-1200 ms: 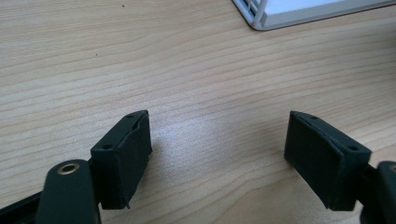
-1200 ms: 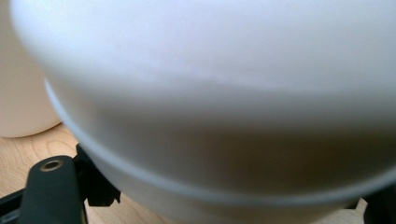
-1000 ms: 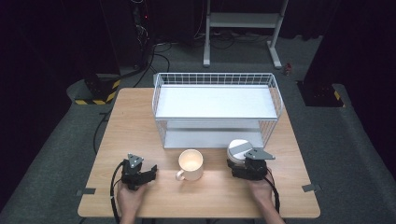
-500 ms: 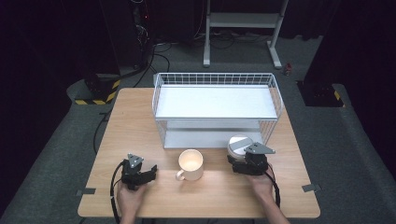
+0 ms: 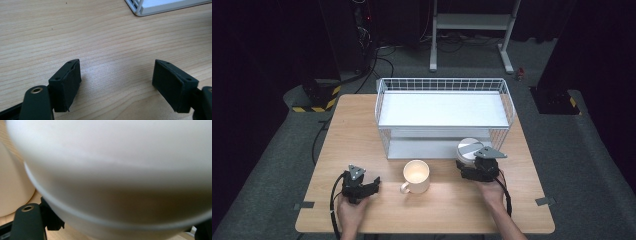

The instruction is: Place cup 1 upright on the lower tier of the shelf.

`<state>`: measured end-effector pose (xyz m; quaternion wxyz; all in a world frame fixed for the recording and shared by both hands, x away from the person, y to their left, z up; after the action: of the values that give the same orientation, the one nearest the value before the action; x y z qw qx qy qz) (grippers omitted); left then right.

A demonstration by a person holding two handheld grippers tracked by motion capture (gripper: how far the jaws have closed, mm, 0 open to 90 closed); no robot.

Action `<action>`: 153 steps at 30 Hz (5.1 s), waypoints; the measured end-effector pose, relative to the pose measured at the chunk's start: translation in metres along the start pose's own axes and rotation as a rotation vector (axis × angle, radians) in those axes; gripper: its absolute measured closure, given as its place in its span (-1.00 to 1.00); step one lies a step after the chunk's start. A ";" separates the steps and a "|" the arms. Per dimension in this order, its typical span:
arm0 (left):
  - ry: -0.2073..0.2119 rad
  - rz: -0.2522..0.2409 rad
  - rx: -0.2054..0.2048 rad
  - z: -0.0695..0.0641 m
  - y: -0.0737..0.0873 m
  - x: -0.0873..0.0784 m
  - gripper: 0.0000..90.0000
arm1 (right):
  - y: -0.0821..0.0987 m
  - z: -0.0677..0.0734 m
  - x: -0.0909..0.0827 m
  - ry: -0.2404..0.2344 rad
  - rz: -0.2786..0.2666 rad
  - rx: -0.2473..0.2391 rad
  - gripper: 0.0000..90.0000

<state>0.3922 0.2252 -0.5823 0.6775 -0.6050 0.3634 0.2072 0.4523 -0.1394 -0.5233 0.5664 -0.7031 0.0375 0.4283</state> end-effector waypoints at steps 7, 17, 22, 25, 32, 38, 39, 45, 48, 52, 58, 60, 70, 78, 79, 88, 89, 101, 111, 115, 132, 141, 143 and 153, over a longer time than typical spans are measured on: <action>0.000 0.000 0.001 0.000 0.000 0.000 -0.49 | -0.008 -0.005 0.007 -0.002 -0.003 0.006 -0.58; 0.000 0.000 0.000 0.000 0.000 0.000 -0.49 | -0.016 -0.011 0.019 0.019 0.003 0.014 -0.58; 0.000 0.000 0.000 0.000 0.000 0.000 -0.49 | -0.014 -0.015 0.025 0.020 0.011 0.034 -0.58; 0.000 0.000 0.000 0.000 0.000 0.000 -0.49 | -0.012 -0.018 0.027 0.029 0.021 0.048 -0.58; 0.000 0.000 -0.001 0.000 0.000 0.000 -0.49 | -0.012 -0.023 0.032 0.053 0.008 0.052 -0.58; 0.003 0.007 0.008 0.000 0.000 0.000 -0.50 | -0.017 -0.029 0.037 0.078 0.023 0.040 -0.58; 0.003 0.007 0.008 0.000 0.000 0.000 -0.50 | -0.018 -0.030 0.039 0.082 0.020 0.054 -0.58; 0.003 0.007 0.008 0.000 0.000 0.000 -0.50 | -0.021 -0.033 0.042 0.090 0.013 0.042 -0.59; 0.003 0.006 0.009 0.000 0.000 0.000 -0.51 | -0.021 -0.034 0.043 0.090 0.006 0.043 -0.59; 0.002 0.007 0.009 0.000 0.000 0.000 -0.51 | -0.021 -0.036 0.044 0.094 0.001 0.055 -0.59; 0.006 0.006 0.011 -0.001 0.000 0.000 -0.51 | -0.020 -0.037 0.046 0.075 0.008 0.079 -0.69; 0.006 0.006 0.013 -0.001 0.000 0.000 -0.51 | -0.018 -0.037 0.047 0.075 0.021 0.098 -0.71; 0.010 0.007 0.010 -0.001 0.000 0.001 -0.52 | -0.018 -0.036 0.044 0.084 0.021 0.096 -0.76; 0.010 0.007 0.011 -0.001 0.000 0.001 -0.52 | -0.018 -0.035 0.039 0.085 0.024 0.082 -0.76; 0.010 0.007 0.011 -0.001 0.000 0.001 -0.52 | -0.018 -0.035 0.039 0.085 0.024 0.082 -0.76; 0.010 0.007 0.011 -0.001 0.000 0.001 -0.52 | -0.007 -0.037 0.034 0.091 0.029 0.114 -0.70; 0.010 0.007 0.011 -0.001 0.000 0.001 -0.52 | -0.006 -0.037 0.033 0.090 0.033 0.107 -0.69; 0.007 0.005 0.012 0.000 -0.001 0.001 -0.51 | 0.004 -0.033 0.032 0.099 0.059 0.098 -0.48; 0.006 0.005 0.011 0.000 -0.001 0.001 -0.51 | 0.002 -0.036 0.035 0.119 0.075 0.104 -0.46; 0.002 0.004 0.008 0.000 -0.001 0.001 -0.51 | 0.001 -0.037 0.038 0.124 0.070 0.121 -0.36; 0.002 0.004 0.008 0.000 -0.001 0.001 -0.50 | -0.004 -0.042 0.047 0.160 0.068 0.132 -0.10; 0.001 0.002 0.005 0.000 -0.001 0.001 -0.51 | -0.009 -0.043 0.050 0.160 0.093 0.146 0.07; 0.001 0.001 0.005 0.000 -0.001 0.001 -0.51 | -0.009 -0.044 0.051 0.160 0.097 0.141 0.10; 0.012 0.005 0.023 -0.002 -0.001 0.001 -0.51 | -0.011 -0.047 0.057 0.176 0.085 0.169 0.25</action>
<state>0.3934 0.2230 -0.5824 0.6816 -0.5975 0.3714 0.2009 0.5199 -0.1497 -0.5519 0.5997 -0.6853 0.1528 0.3840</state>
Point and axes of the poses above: each handheld gripper's, and its own axes: x roughly forward along the jaws, y roughly out of its underside, z roughly to its left, the point moved 8 cm from there along x, roughly forward along the jaws, and after that the axes turned 6 degrees about z, right-handed, at the moved point
